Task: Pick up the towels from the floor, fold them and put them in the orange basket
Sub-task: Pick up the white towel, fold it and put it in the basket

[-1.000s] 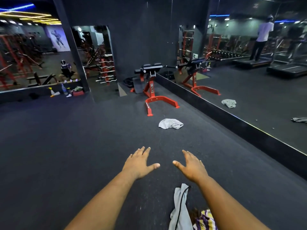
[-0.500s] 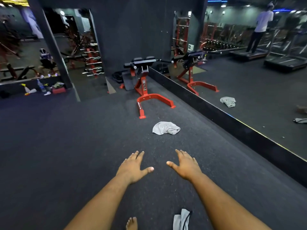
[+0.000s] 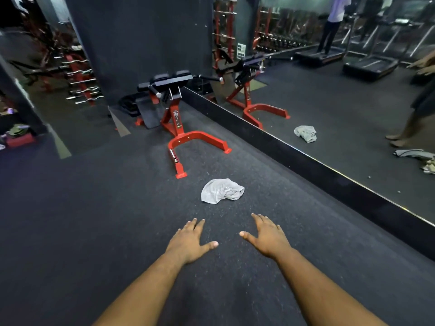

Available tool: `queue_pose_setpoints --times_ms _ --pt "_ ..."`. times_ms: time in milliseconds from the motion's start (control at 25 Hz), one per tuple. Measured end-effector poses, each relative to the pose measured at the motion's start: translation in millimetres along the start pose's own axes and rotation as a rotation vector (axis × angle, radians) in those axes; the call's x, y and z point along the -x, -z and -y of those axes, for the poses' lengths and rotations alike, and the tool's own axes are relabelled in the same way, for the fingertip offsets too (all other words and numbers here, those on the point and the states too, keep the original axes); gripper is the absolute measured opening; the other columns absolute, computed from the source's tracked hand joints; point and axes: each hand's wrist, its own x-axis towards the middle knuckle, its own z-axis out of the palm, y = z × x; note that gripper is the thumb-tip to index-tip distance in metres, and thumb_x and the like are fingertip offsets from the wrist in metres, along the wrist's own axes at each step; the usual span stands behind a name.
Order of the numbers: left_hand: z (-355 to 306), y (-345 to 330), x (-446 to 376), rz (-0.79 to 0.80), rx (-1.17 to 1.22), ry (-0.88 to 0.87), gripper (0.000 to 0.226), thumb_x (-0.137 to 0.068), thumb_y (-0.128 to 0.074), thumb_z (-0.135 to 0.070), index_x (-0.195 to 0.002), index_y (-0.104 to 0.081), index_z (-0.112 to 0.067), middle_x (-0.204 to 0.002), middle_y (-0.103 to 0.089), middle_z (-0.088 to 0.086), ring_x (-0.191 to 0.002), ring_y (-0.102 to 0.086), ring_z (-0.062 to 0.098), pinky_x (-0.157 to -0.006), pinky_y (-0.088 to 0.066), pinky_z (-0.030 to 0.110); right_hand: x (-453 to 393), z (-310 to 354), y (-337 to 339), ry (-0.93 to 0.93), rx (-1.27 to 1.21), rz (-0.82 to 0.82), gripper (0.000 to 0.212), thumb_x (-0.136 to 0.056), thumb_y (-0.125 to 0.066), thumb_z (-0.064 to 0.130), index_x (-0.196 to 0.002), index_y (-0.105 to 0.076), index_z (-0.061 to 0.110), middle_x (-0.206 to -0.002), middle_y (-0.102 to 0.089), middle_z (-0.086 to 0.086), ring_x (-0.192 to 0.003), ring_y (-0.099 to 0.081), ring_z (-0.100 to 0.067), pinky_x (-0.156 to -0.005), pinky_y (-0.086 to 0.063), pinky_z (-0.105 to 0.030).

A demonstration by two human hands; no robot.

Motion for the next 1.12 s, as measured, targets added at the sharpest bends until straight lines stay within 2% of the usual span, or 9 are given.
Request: queue_pose_setpoints --times_ms 160,280,440,720,800,920,1120 --pt "6 34 -112 0.059 -0.028 -0.028 0.109 -0.079 -0.035 -0.09 -0.163 -0.004 -0.028 -0.171 -0.002 0.002 -0.157 -0.006 0.019 -0.127 -0.013 0.042 -109 -10 7 -0.058 -0.04 0.041 0.1 -0.084 -0.038 0.085 -0.162 -0.016 0.027 -0.169 -0.019 -0.001 -0.155 -0.016 -0.02 -0.124 -0.018 -0.051" --pt "11 54 -196 0.055 -0.04 -0.017 0.131 -0.055 -0.014 -0.101 -0.163 -0.004 -0.028 -0.171 -0.003 0.003 -0.157 -0.006 0.019 -0.126 -0.013 0.042 -194 -21 12 -0.069 -0.083 0.055 0.103 -0.082 -0.038 0.087 -0.162 -0.017 0.025 -0.168 -0.02 -0.002 -0.155 -0.017 -0.021 -0.123 -0.019 -0.052" --pt "8 84 -302 0.103 -0.022 0.035 0.128 -0.058 -0.015 -0.099 -0.163 -0.004 -0.028 -0.171 -0.003 0.002 -0.157 -0.007 0.02 -0.126 -0.013 0.042 -310 -37 31 -0.06 -0.087 0.126 0.099 -0.086 -0.041 0.083 -0.161 -0.018 0.024 -0.168 -0.022 -0.002 -0.154 -0.019 -0.021 -0.123 -0.019 -0.052" --pt "16 115 -477 0.159 0.036 0.046 0.153 -0.035 0.008 -0.107 -0.163 -0.005 -0.025 -0.171 -0.006 0.005 -0.157 -0.01 0.021 -0.126 -0.016 0.043 -479 -44 55 -0.057 -0.021 0.224 0.098 -0.085 -0.04 0.084 -0.161 -0.019 0.027 -0.167 -0.025 0.0 -0.153 -0.023 -0.02 -0.124 -0.021 -0.051" --pt "27 113 -541 0.192 0.072 0.061 0.144 -0.046 -0.001 -0.107 -0.163 -0.007 -0.024 -0.171 -0.008 0.006 -0.157 -0.01 0.023 -0.126 -0.017 0.044 -539 -45 47 -0.072 -0.013 0.246 0.096 -0.085 -0.039 0.083 -0.161 -0.02 0.027 -0.166 -0.025 0.0 -0.153 -0.023 -0.02 -0.123 -0.022 -0.05" --pt "57 106 -629 0.28 0.08 0.065 0.108 -0.081 -0.034 -0.089 -0.163 -0.006 -0.024 -0.171 -0.006 0.005 -0.157 -0.01 0.023 -0.126 -0.017 0.044 -621 -44 25 -0.115 -0.019 0.312 0.097 -0.085 -0.038 0.084 -0.16 -0.021 0.026 -0.166 -0.027 -0.002 -0.152 -0.024 -0.022 -0.123 -0.024 -0.049" --pt "113 67 -797 0.442 0.091 0.13 0.101 -0.089 -0.043 -0.079 -0.163 -0.005 -0.023 -0.171 -0.006 0.007 -0.157 -0.01 0.026 -0.125 -0.017 0.044 -756 -66 -37 -0.263 -0.071 0.42 0.091 -0.09 -0.044 0.078 -0.159 -0.025 0.022 -0.163 -0.033 -0.004 -0.151 -0.028 -0.024 -0.122 -0.028 -0.045"
